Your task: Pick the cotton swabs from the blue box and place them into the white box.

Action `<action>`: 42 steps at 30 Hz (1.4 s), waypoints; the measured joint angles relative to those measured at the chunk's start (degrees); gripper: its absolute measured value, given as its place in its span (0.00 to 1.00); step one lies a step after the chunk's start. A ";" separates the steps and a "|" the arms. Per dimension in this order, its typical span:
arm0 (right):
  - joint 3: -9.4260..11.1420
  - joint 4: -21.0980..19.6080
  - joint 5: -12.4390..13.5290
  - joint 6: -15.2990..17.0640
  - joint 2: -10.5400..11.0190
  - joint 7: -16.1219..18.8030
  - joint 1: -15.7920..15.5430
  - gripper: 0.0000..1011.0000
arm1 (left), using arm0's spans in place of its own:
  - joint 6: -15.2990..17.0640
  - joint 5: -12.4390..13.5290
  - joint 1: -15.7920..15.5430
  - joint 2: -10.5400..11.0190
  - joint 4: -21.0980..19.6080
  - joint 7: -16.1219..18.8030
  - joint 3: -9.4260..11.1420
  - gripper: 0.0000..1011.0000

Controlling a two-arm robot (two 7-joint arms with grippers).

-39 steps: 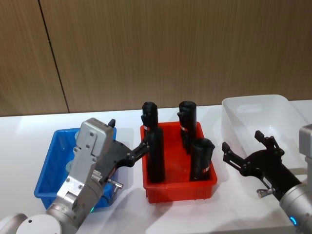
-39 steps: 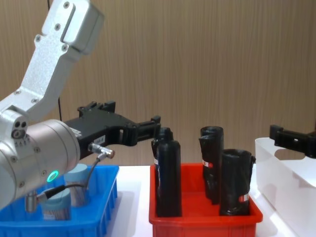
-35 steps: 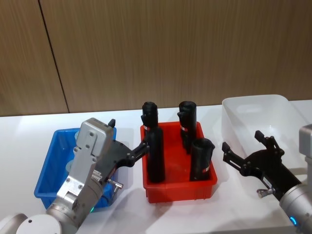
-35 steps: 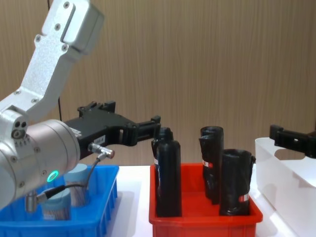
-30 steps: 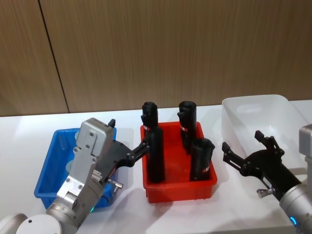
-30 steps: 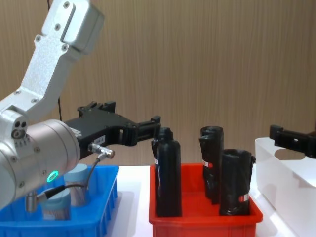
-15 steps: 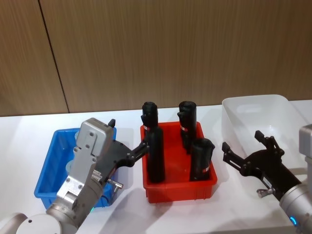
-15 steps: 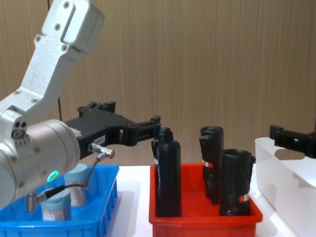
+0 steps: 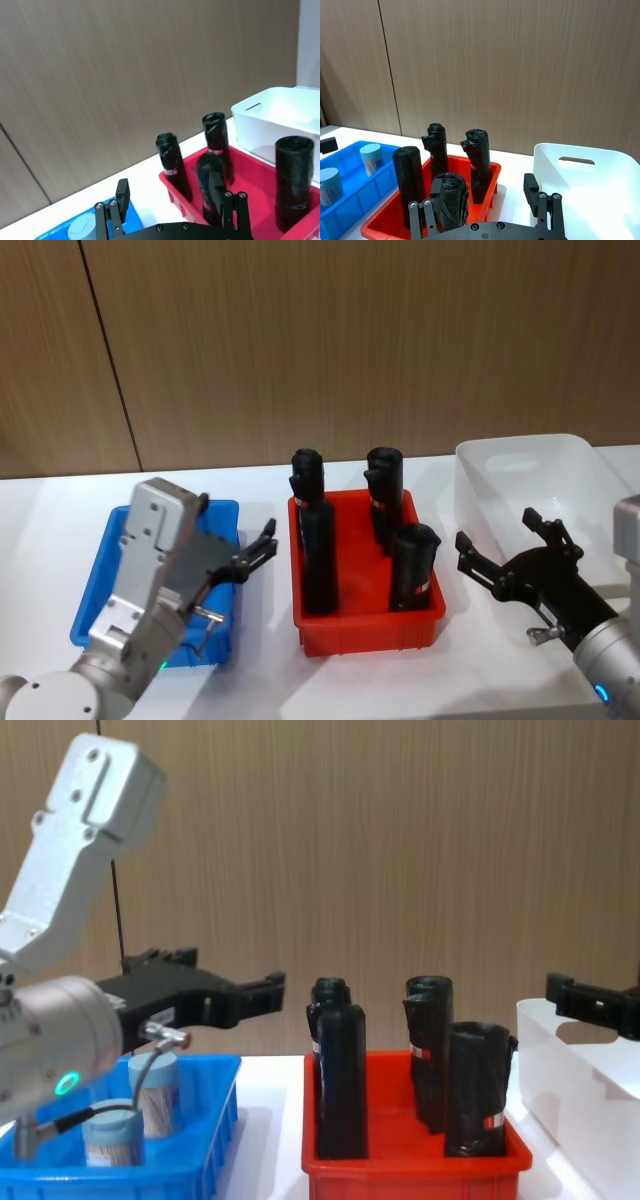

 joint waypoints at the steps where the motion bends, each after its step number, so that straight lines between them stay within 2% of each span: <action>1: 0.00 0.00 0.00 0.00 0.00 0.00 0.00 0.99 | 0.41 -0.66 -0.05 0.16 0.26 0.00 -0.34 0.99; 10: 0.00 0.00 0.00 0.00 0.00 0.00 0.00 0.99 | 3.74 -3.98 -0.19 0.98 1.51 0.38 -1.90 0.99; 21: 0.00 0.00 0.00 0.00 0.00 0.00 0.00 0.99 | 9.86 -8.01 -0.25 1.62 2.43 2.10 -3.47 0.99; 28: 0.00 0.00 0.00 0.00 0.00 0.00 0.00 0.99 | 14.56 -10.94 -0.41 1.63 3.47 4.40 -4.47 0.99; 42: 0.00 0.00 0.00 0.00 0.00 0.00 0.00 0.99 | 18.52 -13.33 -1.91 0.99 6.78 5.52 -5.64 0.99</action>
